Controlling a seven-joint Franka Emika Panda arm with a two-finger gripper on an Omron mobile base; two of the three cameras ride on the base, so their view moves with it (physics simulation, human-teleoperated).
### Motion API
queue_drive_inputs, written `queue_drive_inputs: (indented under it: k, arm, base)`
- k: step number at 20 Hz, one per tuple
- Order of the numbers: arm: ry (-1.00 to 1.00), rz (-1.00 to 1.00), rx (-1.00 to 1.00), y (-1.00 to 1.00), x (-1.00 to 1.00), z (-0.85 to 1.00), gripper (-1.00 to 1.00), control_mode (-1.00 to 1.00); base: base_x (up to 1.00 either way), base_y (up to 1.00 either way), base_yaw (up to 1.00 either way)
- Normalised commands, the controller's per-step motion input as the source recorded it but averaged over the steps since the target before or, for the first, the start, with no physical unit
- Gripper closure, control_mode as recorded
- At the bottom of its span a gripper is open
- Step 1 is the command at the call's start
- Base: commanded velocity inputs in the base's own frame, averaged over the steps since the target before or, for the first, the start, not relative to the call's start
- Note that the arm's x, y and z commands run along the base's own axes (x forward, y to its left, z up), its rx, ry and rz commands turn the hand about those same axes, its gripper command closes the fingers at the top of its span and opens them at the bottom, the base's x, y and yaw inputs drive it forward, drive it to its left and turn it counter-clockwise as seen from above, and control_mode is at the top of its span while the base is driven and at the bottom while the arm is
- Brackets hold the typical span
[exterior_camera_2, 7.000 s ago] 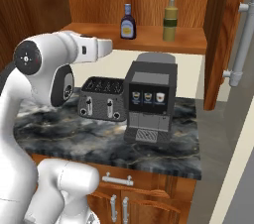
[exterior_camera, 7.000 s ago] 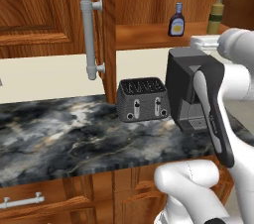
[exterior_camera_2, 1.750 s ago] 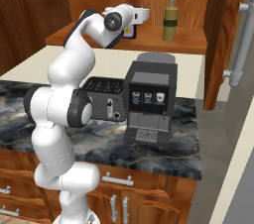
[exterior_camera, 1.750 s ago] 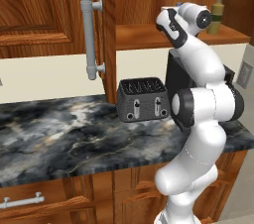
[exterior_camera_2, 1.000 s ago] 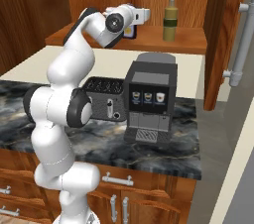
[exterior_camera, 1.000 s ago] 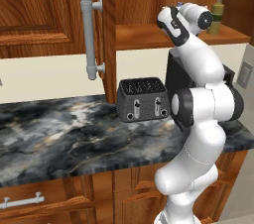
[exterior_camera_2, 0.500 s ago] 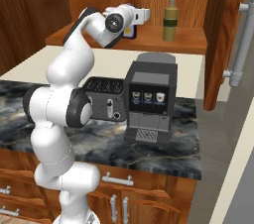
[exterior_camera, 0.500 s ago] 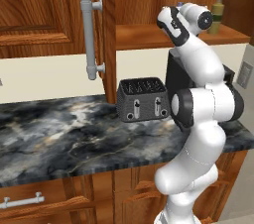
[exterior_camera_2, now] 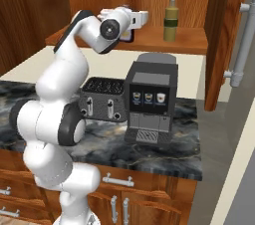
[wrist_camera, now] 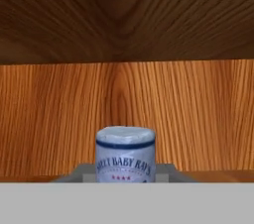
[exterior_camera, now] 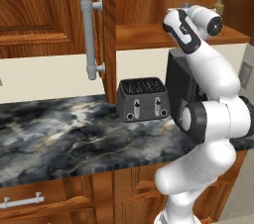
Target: Move the condiment bottle and oil and vinegar bottle from the cabinet to the dining counter.
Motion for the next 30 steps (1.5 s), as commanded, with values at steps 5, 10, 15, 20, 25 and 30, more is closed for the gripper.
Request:
queue_drive_inputs:
  k: [5, 10, 15, 20, 25, 30]
  arm:
    - [-0.05, 0.09, -0.02, 0.01, -1.00, 0.00, 1.00, -1.00]
    - [0.00, 0.14, -0.01, 0.01, -1.00, 0.00, 1.00, -1.00]
    - [0.03, 0.16, 0.00, 0.03, -1.00, 0.00, 1.00, -1.00]
    - [0.06, 0.12, 0.00, 0.06, -1.00, 0.00, 1.00, -1.00]
    - [0.08, 0.05, 0.00, 0.11, -0.91, 0.00, 1.00, -1.00]
    - [0.05, 0.05, 0.00, 0.06, -0.84, -0.02, 1.00, -1.00]
  base:
    - [0.00, 0.00, 0.00]
    - [0.00, 0.00, 0.00]
    - [0.00, 0.00, 0.00]
    - [0.00, 0.00, 0.00]
    - [0.00, 0.00, 0.00]
    - [0.00, 0.00, 0.00]
